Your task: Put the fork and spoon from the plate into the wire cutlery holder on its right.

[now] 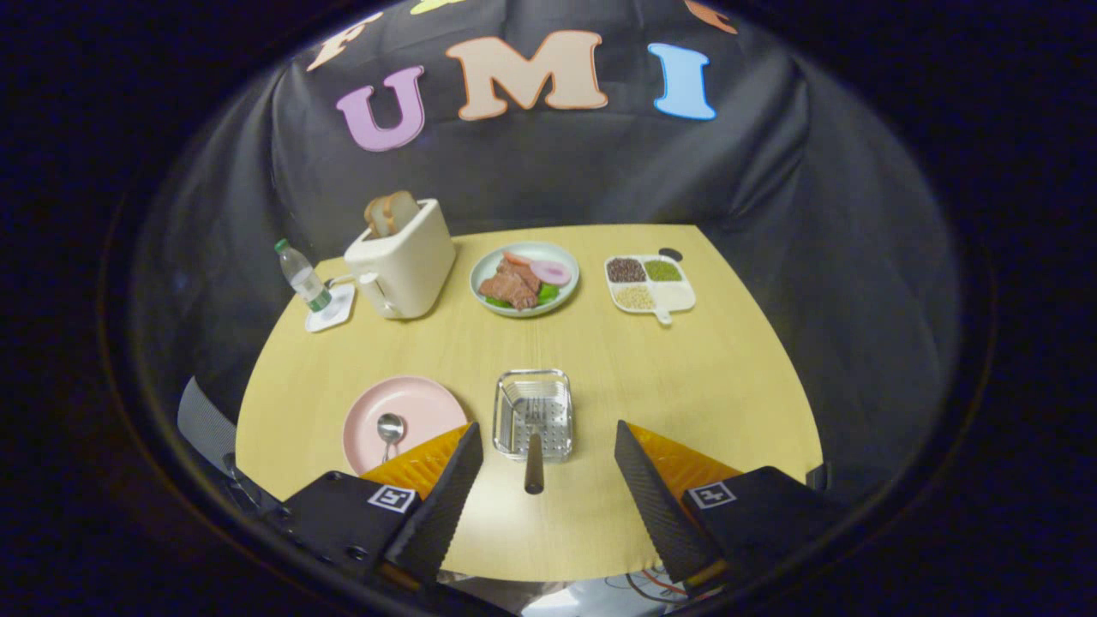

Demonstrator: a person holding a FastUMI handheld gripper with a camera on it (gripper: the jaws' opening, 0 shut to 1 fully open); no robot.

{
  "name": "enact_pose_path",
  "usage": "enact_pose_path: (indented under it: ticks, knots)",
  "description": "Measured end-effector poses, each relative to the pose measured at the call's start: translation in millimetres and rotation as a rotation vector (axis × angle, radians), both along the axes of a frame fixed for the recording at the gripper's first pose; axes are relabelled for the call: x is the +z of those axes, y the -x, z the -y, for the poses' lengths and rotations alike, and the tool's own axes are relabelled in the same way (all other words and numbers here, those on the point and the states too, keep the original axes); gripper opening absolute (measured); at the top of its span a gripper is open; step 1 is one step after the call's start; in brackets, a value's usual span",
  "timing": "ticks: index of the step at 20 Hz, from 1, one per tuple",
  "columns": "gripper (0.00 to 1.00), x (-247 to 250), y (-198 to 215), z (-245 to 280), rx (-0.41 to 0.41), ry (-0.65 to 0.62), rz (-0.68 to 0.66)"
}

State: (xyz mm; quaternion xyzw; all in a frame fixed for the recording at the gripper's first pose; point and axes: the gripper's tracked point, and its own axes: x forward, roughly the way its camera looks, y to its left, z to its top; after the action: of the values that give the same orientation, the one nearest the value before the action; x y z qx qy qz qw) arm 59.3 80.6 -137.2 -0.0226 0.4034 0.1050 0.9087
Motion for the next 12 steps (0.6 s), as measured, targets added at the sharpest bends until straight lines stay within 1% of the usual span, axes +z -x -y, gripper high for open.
enact_pose_path:
  ticks: [5,7,12]
  knots:
    - [0.99,21.6,8.1,-41.2,0.006,-0.093,0.174]
    - [0.99,18.3,19.0,-62.7,0.023,-0.131,0.199]
    - [0.99,-20.1,47.1,-109.7,0.080,-0.182,0.196]
